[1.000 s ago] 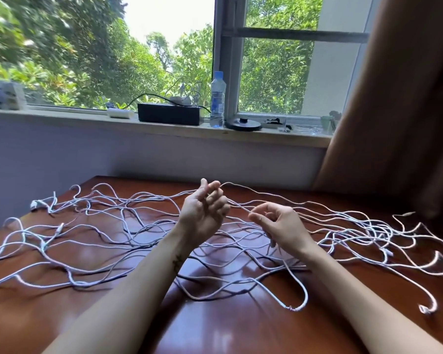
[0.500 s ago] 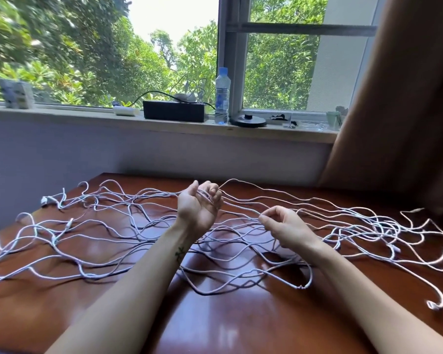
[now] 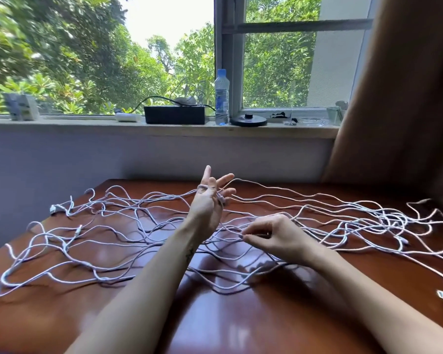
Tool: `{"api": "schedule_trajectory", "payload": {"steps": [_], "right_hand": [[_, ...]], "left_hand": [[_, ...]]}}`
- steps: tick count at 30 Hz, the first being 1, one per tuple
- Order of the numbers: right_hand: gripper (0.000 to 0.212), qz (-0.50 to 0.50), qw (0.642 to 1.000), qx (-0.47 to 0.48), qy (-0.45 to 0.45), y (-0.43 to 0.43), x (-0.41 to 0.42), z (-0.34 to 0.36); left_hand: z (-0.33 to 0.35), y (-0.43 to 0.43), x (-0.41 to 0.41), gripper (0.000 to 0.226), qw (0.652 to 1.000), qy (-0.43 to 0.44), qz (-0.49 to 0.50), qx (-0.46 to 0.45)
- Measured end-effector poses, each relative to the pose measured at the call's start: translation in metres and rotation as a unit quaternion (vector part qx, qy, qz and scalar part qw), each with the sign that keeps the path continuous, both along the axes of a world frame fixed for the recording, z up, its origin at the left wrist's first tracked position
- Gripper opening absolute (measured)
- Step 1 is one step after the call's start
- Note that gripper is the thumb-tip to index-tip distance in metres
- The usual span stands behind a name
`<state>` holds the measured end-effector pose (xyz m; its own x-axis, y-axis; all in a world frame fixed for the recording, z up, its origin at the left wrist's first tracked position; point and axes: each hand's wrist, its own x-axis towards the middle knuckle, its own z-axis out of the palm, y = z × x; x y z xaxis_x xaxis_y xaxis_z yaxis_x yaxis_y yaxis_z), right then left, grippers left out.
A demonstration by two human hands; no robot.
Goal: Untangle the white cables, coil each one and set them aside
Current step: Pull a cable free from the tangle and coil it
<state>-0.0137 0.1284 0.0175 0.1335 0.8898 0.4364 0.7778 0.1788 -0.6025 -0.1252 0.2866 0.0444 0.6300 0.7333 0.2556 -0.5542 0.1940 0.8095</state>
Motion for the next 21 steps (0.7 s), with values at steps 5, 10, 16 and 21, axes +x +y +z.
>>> {"api": "schedule_trajectory", "payload": {"steps": [5, 10, 16, 21], "right_hand": [[0.023, -0.027, 0.997, 0.067, -0.029, -0.004, 0.001, 0.006], [0.021, -0.131, 0.983, 0.118, -0.057, -0.005, 0.004, 0.013], [0.041, -0.303, 0.928, 0.117, -0.185, -0.01, 0.007, 0.019], [0.031, -0.257, 0.936, 0.16, -0.178, -0.008, 0.013, 0.018]], "left_hand": [[-0.008, -0.006, 0.003, 0.052, 0.983, 0.078, 0.037, 0.162], [-0.015, -0.006, 0.004, 0.055, 0.941, 0.15, 0.039, 0.3], [-0.019, -0.002, 0.005, 0.053, 0.904, 0.203, 0.066, 0.371], [-0.02, -0.011, 0.002, 0.046, 0.914, 0.219, 0.011, 0.342]]}}
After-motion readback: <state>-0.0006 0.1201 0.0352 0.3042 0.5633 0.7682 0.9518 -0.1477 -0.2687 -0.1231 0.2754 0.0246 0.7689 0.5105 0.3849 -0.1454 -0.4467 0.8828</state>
